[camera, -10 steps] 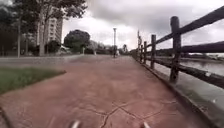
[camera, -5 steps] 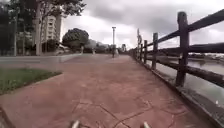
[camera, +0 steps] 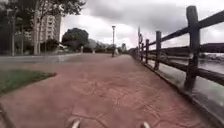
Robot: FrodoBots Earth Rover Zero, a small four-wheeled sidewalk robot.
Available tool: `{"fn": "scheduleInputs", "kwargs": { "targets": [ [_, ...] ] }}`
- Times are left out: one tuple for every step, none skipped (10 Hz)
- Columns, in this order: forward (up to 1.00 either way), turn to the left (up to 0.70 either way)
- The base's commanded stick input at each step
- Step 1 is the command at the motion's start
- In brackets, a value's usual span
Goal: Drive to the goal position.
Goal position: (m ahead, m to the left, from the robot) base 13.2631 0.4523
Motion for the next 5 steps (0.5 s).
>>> {"fn": "scheduleInputs", "kwargs": {
  "targets": [
    [0.5,0.08],
    [0.5,0.22],
    [0.5,0.5],
    [0.5,0.5],
    [0.5,0.48]
  ]
}}
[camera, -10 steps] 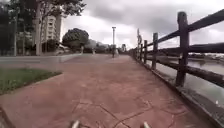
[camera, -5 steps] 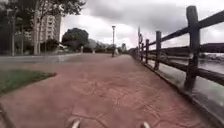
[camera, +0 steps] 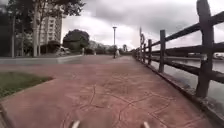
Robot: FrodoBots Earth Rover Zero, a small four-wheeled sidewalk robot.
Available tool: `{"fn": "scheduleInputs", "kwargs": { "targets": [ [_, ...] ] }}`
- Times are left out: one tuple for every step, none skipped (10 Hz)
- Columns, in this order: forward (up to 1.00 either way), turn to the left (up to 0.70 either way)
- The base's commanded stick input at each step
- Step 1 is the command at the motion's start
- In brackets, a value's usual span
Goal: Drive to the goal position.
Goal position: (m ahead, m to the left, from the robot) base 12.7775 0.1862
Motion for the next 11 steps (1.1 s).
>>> {"fn": "scheduleInputs", "kwargs": {
  "targets": [
    [0.5,0.31],
    [0.5,0.22],
    [0.5,0.17],
    [0.5,0.12],
    [0.5,0.07],
    [0.5,0.02],
    [0.5,0.01],
    [0.5,0.0],
    [0.5,0.0],
    [0.5,0.0],
    [0.5,0.0]
  ]
}}
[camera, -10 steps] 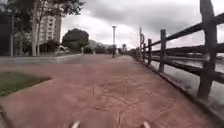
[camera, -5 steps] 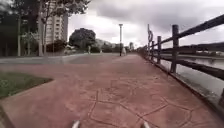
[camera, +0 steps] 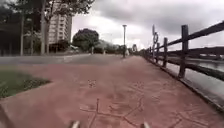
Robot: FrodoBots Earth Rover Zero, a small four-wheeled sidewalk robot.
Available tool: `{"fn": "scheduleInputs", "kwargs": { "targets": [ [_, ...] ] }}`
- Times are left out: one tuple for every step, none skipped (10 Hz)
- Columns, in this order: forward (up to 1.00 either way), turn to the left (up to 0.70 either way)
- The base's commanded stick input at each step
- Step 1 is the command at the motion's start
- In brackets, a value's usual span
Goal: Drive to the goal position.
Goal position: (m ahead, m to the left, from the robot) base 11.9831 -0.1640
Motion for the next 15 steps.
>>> {"fn": "scheduleInputs", "kwargs": {
  "targets": [
    [0.5,0.0],
    [0.5,0.0],
    [0.5,0.0],
    [0.5,0.0],
    [0.5,0.0],
    [0.5,0.0],
    [0.5,0.0],
    [0.5,0.0],
    [0.5,0.0],
    [0.5,0.0],
    [0.5,0.0],
    [0.5,0.0],
    [0.5,0.0],
    [0.5,0.0],
    [0.5,0.0]
  ]
}}
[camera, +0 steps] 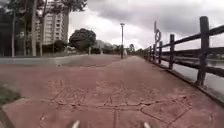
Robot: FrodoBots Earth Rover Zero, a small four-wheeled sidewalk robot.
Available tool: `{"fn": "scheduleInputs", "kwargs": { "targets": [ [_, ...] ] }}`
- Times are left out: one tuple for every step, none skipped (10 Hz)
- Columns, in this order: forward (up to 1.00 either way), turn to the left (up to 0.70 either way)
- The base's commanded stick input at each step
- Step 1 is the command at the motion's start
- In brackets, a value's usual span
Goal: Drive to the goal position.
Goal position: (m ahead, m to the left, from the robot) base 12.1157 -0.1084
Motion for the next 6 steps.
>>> {"fn": "scheduleInputs", "kwargs": {
  "targets": [
    [0.5,0.0],
    [0.5,0.0],
    [0.5,0.0],
    [0.5,0.0],
    [0.5,0.0],
    [0.5,0.0]
  ]
}}
